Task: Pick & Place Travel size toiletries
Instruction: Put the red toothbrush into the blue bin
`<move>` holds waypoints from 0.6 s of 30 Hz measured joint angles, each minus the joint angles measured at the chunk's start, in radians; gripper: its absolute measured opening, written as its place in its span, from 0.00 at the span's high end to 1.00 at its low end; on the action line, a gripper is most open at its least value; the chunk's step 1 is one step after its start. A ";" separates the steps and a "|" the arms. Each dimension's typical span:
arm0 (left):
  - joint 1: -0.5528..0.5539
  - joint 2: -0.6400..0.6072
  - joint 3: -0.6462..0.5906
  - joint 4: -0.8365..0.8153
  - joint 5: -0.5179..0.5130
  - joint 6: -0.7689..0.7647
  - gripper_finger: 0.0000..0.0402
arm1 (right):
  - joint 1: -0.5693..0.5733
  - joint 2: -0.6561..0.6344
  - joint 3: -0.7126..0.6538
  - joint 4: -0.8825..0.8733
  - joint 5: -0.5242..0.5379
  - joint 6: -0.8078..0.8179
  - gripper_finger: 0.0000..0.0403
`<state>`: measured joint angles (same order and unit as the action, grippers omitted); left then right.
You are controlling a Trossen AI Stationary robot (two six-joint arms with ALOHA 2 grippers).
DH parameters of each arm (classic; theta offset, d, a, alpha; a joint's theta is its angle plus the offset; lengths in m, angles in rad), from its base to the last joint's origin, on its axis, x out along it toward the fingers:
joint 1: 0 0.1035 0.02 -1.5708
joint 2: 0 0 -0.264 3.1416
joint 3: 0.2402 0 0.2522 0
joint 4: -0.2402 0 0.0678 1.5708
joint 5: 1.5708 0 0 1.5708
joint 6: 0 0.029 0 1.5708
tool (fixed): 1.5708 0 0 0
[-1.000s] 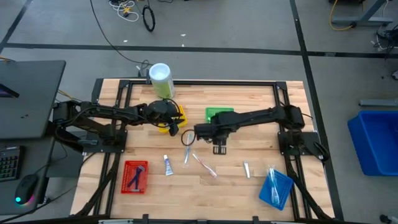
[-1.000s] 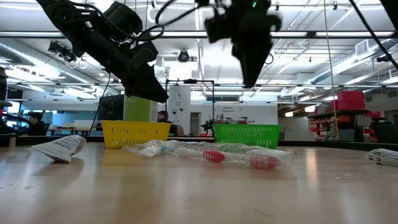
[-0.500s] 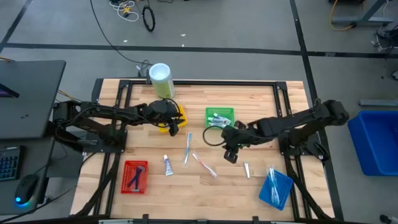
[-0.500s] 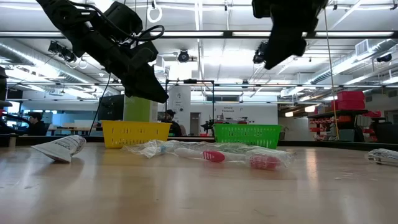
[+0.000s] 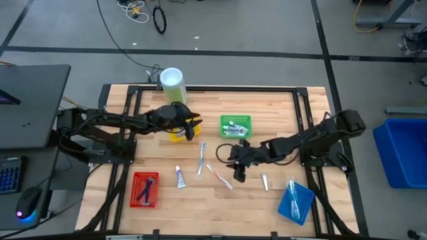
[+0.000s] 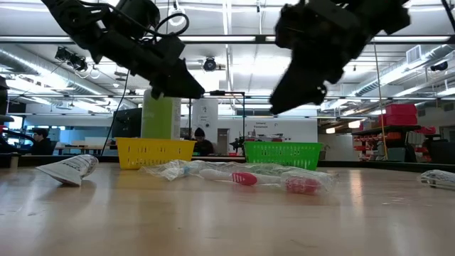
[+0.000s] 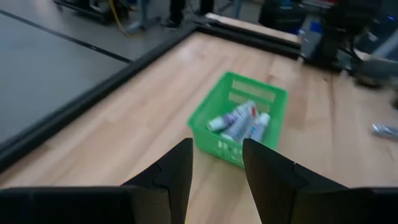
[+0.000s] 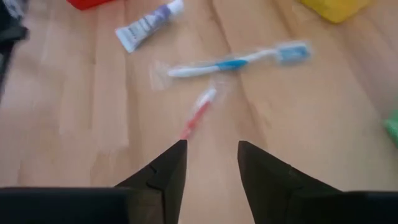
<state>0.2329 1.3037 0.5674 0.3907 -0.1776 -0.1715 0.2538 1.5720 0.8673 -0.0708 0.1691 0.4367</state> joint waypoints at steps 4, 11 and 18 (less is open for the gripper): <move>0.000 0.000 0.000 0.021 -0.053 0.014 0.63 | 0.005 0.098 0.048 0.070 -0.043 0.000 0.57; 0.000 0.000 0.000 0.040 -0.077 0.042 0.63 | 0.013 0.290 0.172 0.085 -0.051 -0.026 0.52; 0.000 0.000 0.000 0.055 -0.077 0.079 0.63 | 0.019 0.384 0.214 0.053 0.039 0.021 0.54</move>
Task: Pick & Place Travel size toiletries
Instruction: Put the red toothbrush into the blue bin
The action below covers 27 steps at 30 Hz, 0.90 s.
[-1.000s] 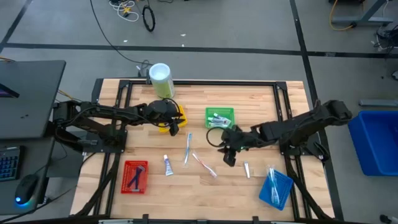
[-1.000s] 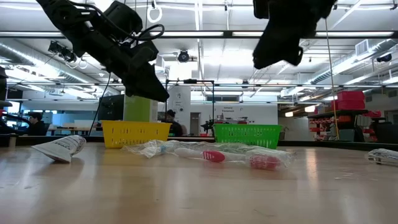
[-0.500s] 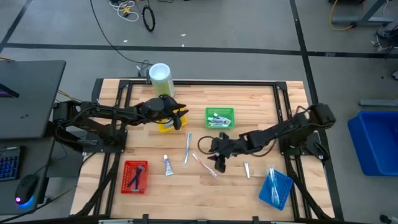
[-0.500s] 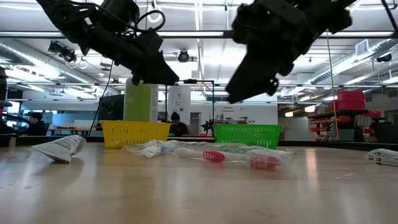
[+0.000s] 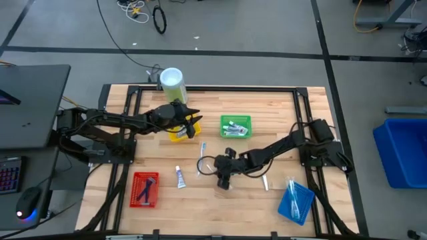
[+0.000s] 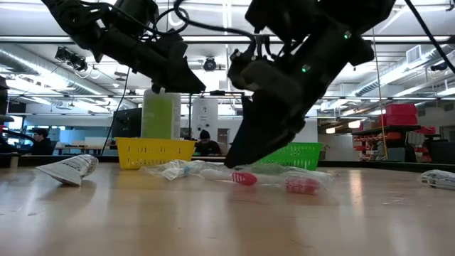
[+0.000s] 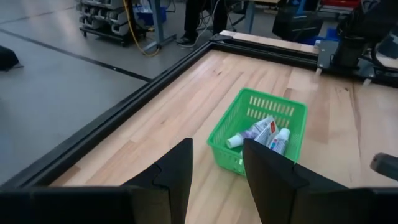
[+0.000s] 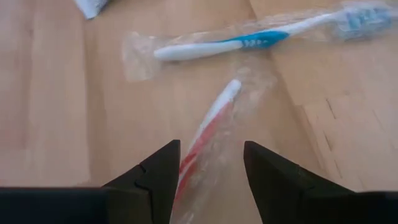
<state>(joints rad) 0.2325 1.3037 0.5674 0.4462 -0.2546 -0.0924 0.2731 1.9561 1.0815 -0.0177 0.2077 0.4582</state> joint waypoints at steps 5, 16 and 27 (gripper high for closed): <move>0.000 0.000 0.000 0.026 0.000 0.021 0.63 | 0.016 0.036 0.000 0.021 0.010 -0.048 0.54; 0.000 0.000 0.000 0.018 0.004 0.021 0.63 | 0.015 0.067 0.005 0.011 0.016 -0.108 0.71; 0.000 0.000 0.000 0.015 0.005 0.019 0.63 | 0.019 -0.098 -0.002 -0.179 -0.025 -0.104 0.92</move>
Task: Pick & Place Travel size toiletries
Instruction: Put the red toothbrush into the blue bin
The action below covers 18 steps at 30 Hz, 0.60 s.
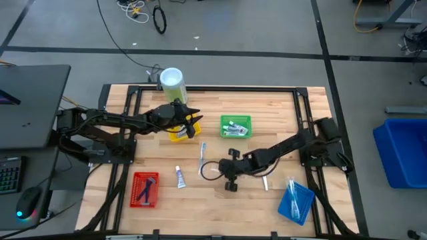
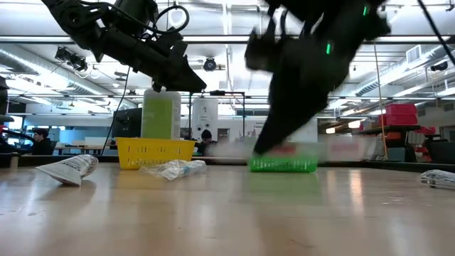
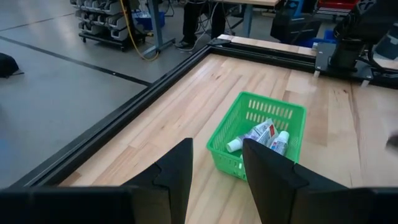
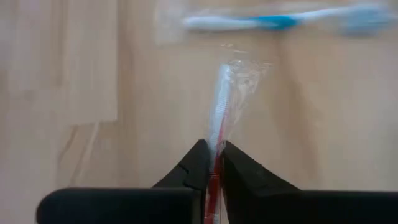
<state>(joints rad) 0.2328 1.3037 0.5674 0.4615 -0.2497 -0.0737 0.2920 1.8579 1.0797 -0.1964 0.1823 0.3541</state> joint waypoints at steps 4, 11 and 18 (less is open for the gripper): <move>0.000 0.000 0.000 -0.001 0.000 0.000 0.63 | 0.012 -0.144 0.004 -0.195 0.019 0.116 0.92; 0.000 0.000 0.000 -0.005 0.001 0.000 0.63 | 0.144 -0.402 0.012 -0.419 0.111 0.339 0.92; 0.000 0.000 0.000 -0.008 0.001 -0.001 0.63 | 0.344 -0.499 0.012 -0.696 0.333 0.801 0.93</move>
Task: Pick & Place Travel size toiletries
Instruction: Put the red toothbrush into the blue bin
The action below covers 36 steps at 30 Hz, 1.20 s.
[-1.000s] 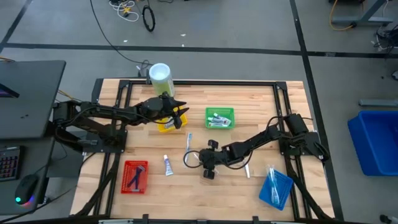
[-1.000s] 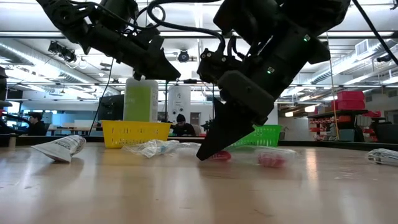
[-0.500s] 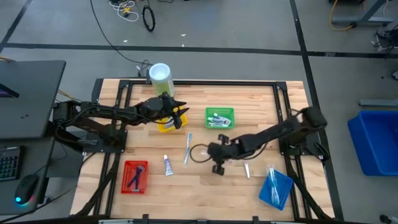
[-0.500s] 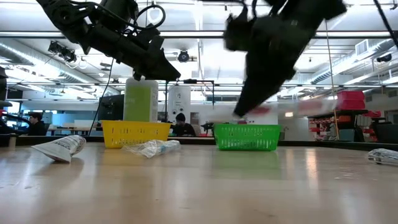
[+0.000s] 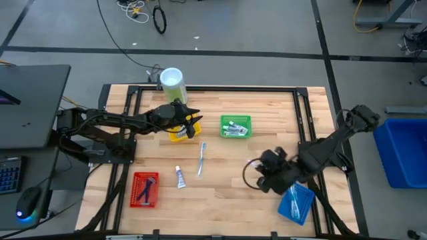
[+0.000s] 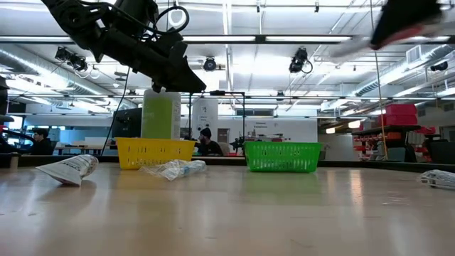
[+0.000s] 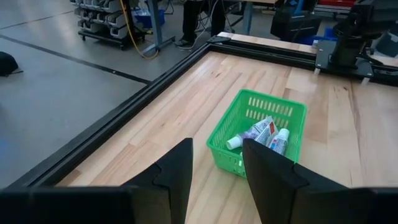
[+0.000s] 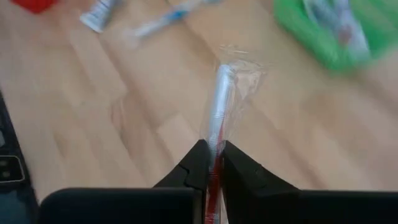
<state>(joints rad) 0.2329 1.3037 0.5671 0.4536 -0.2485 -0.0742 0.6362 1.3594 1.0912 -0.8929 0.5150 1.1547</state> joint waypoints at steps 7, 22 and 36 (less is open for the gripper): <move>0.000 0.000 0.000 0.011 -0.001 0.000 0.63 | 0.164 0.026 0.000 -0.103 -0.077 0.340 0.93; 0.000 0.000 0.000 -0.035 -0.001 -0.053 0.63 | 0.466 0.184 0.000 -0.244 -0.229 0.980 0.93; 0.000 0.000 0.000 -0.025 -0.002 -0.053 0.63 | 0.470 0.293 0.000 -0.379 -0.196 1.138 0.84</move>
<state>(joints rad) 0.2326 1.3037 0.5667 0.4282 -0.2508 -0.1277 1.1061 1.6524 1.0908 -1.2722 0.3187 2.2928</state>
